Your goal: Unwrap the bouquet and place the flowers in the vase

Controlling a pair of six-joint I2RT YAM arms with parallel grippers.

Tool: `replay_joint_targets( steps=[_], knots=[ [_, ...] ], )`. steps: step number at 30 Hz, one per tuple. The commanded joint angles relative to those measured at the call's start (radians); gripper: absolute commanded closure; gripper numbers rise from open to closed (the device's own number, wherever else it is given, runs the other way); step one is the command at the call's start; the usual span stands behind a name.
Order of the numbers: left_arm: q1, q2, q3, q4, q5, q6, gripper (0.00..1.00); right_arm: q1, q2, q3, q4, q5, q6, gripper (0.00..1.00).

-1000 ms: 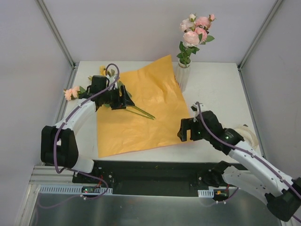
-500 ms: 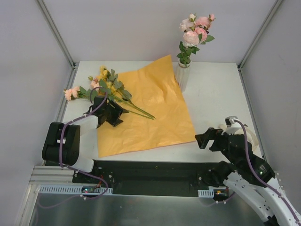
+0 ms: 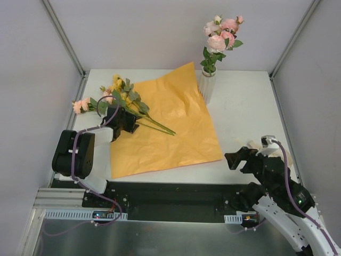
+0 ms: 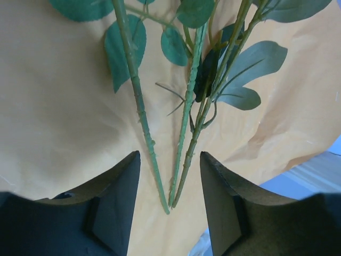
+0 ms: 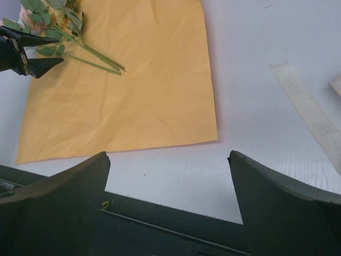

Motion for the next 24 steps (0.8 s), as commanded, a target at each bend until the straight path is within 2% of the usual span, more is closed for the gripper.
replay_joint_targets(
  steps=[1, 3, 4, 7, 17, 24],
  knots=[
    [0.013, -0.012, 0.011, 0.023, -0.105, 0.011, 0.54, 0.004, 0.002, -0.001, 0.001, 0.029, 0.006, 0.03],
    [0.016, 0.011, 0.016, 0.026, -0.104, 0.014, 0.57, 0.002, 0.006, -0.003, 0.001, 0.034, 0.006, 0.03],
    [0.017, 0.022, 0.016, 0.051, -0.098, 0.012, 0.63, 0.004, 0.006, -0.003, 0.004, 0.034, 0.006, 0.03],
    [0.019, 0.065, 0.007, 0.077, -0.078, -0.018, 0.67, 0.004, 0.016, -0.003, 0.004, 0.035, 0.006, 0.03],
    [0.025, 0.128, 0.018, 0.125, -0.066, -0.032, 0.66, 0.004, 0.029, -0.001, -0.007, 0.044, 0.017, 0.03],
    [0.031, 0.166, -0.005, 0.206, -0.058, -0.066, 0.76, 0.004, 0.036, 0.002, -0.018, 0.044, 0.023, 0.03]
  ],
)
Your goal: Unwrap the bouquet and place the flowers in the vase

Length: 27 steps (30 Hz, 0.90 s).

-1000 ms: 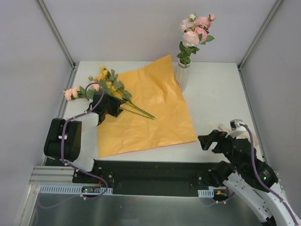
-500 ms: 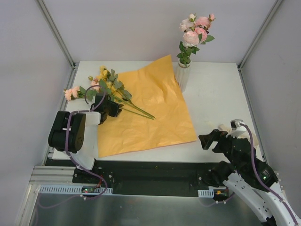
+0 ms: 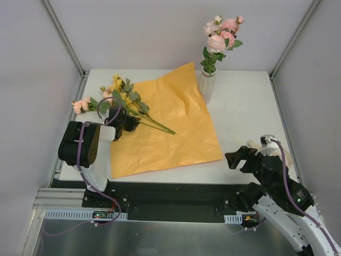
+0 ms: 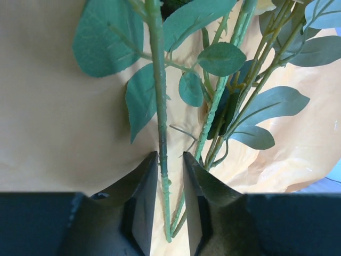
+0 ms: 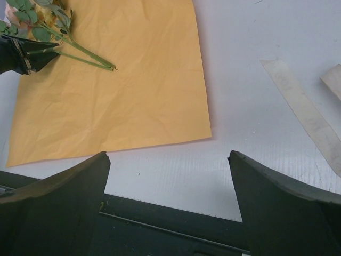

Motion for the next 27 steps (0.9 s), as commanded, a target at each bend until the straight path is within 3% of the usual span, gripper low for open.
replay_joint_targets(
  steps=[1, 7, 8, 13, 18, 24, 27],
  knots=[
    [0.02, 0.029, -0.01, 0.071, -0.004, -0.026, 0.81, 0.004, 0.017, 0.002, -0.006, 0.02, 0.017, 0.03],
    [0.027, -0.029, -0.039, 0.086, -0.005, -0.011, 0.93, 0.004, 0.029, 0.007, -0.011, 0.021, 0.021, 0.03],
    [0.029, -0.055, -0.05, 0.097, -0.004, -0.018, 1.0, 0.004, 0.029, 0.005, -0.012, 0.02, 0.023, 0.03],
    [0.044, -0.169, -0.105, 0.09, 0.021, -0.074, 1.0, 0.004, 0.039, 0.009, -0.015, 0.018, 0.027, 0.03],
    [0.063, -0.393, -0.099, -0.033, 0.012, -0.078, 1.0, 0.004, 0.046, 0.013, -0.021, 0.02, 0.028, 0.03],
    [0.07, -0.643, 0.01, -0.231, -0.002, 0.122, 1.0, 0.004, 0.068, 0.016, -0.023, 0.03, 0.032, 0.03],
    [0.067, -0.654, 0.098, -0.234, 0.132, 0.266, 1.0, 0.004, 0.103, 0.022, -0.023, 0.035, 0.034, 0.03]
  ],
)
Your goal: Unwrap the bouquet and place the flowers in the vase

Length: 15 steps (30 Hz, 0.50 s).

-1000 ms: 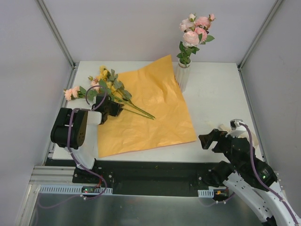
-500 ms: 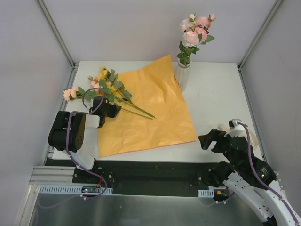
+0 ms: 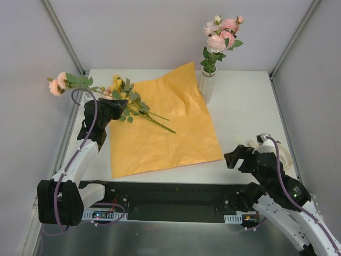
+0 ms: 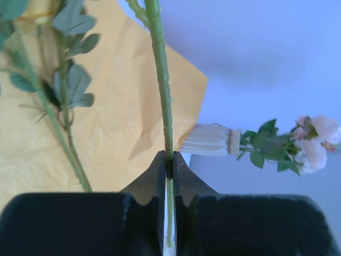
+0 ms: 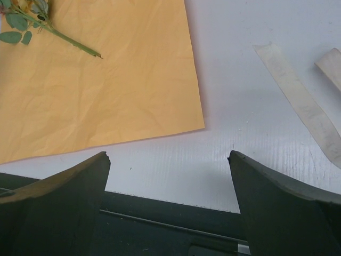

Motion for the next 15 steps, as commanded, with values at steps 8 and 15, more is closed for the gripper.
replay_joint_targets(
  steps=[8, 15],
  knots=[
    [-0.046, 0.013, 0.347, -0.171, 0.42, 0.625, 1.0, 0.004, 0.151, 0.067, 0.057, -0.016, -0.038, 0.03],
    [-0.216, -0.013, 0.418, -0.214, 0.488, 0.908, 1.0, 0.004, 0.425, 0.217, 0.235, -0.175, -0.18, 0.01]
  ],
)
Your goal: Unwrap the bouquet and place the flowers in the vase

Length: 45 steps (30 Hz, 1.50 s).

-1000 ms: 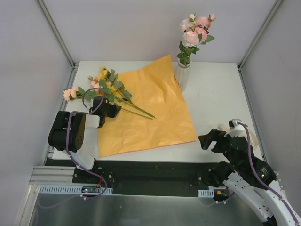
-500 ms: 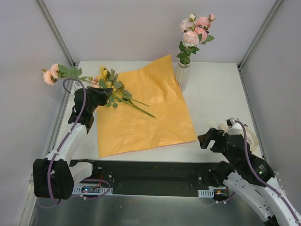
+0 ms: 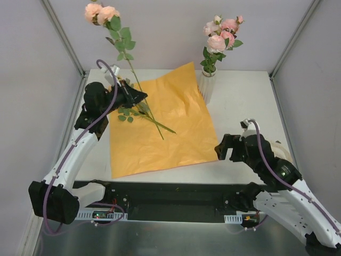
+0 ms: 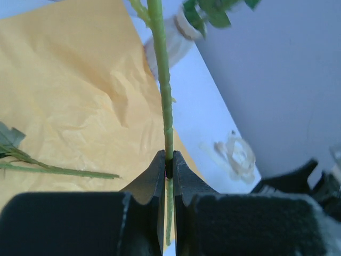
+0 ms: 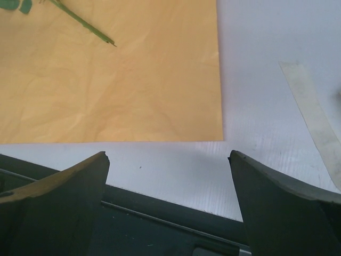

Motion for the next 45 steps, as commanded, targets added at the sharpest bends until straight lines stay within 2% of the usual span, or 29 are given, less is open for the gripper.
replay_joint_targets(
  steps=[1, 2, 7, 8, 10, 13, 18, 24, 29, 31, 32, 37, 40, 41, 43, 44, 45],
  knots=[
    [-0.137, -0.019, 0.057, -0.035, 0.124, 0.29, 1.0, 0.004, 0.194, 0.162, 0.154, -0.122, -0.129, 0.01],
    [-0.19, -0.016, 0.055, -0.038, 0.141, 0.338, 1.0, 0.004, 0.234, 0.239, 0.154, -0.142, -0.143, 0.01],
    [-0.279, -0.007, 0.017, -0.043, 0.218, 0.419, 1.0, 0.005, 0.434, 0.442, 0.194, -0.231, -0.2, 0.01],
    [-0.287, -0.008, 0.003, -0.044, 0.227, 0.434, 1.0, 0.007, 0.451, 0.482, 0.211, -0.298, -0.212, 0.01],
    [-0.304, -0.012, -0.007, -0.044, 0.239, 0.433, 1.0, 0.008, 0.492, 0.506, 0.297, -0.42, -0.224, 0.01],
    [-0.33, -0.012, -0.012, -0.046, 0.261, 0.435, 1.0, 0.01, 0.543, 0.527, 0.413, -0.493, -0.212, 0.01],
    [-0.35, -0.005, -0.011, -0.044, 0.268, 0.418, 1.0, 0.01, 0.682, 0.628, 0.484, -0.42, -0.11, 0.01],
    [-0.362, -0.007, -0.018, -0.046, 0.267, 0.424, 1.0, 0.012, 0.796, 0.722, 0.597, -0.478, -0.046, 0.09],
    [-0.372, -0.002, -0.017, -0.049, 0.274, 0.424, 1.0, 0.013, 0.828, 0.75, 0.61, -0.485, -0.049, 0.29],
    [-0.372, -0.002, -0.014, -0.058, 0.274, 0.43, 1.0, 0.013, 0.827, 0.742, 0.621, -0.487, -0.057, 0.34],
    [-0.372, -0.004, -0.011, -0.062, 0.274, 0.435, 1.0, 0.013, 0.827, 0.736, 0.63, -0.485, -0.06, 0.4],
    [-0.372, -0.005, -0.004, -0.081, 0.264, 0.445, 1.0, 0.013, 0.833, 0.73, 0.637, -0.511, -0.063, 0.56],
    [-0.372, -0.002, 0.011, -0.101, 0.258, 0.453, 1.0, 0.013, 0.845, 0.719, 0.651, -0.516, -0.054, 0.73],
    [-0.372, -0.004, 0.014, -0.111, 0.255, 0.455, 1.0, 0.013, 0.853, 0.719, 0.65, -0.513, -0.051, 0.84],
    [-0.372, -0.005, 0.017, -0.112, 0.247, 0.459, 1.0, 0.012, 0.861, 0.725, 0.653, -0.511, -0.049, 0.92],
    [-0.372, -0.004, 0.017, -0.112, 0.242, 0.462, 1.0, 0.01, 0.87, 0.731, 0.653, -0.515, -0.051, 0.99],
    [-0.372, -0.004, 0.02, -0.134, 0.238, 0.464, 1.0, 0.01, 0.87, 0.736, 0.651, -0.513, -0.059, 0.99]
  ],
)
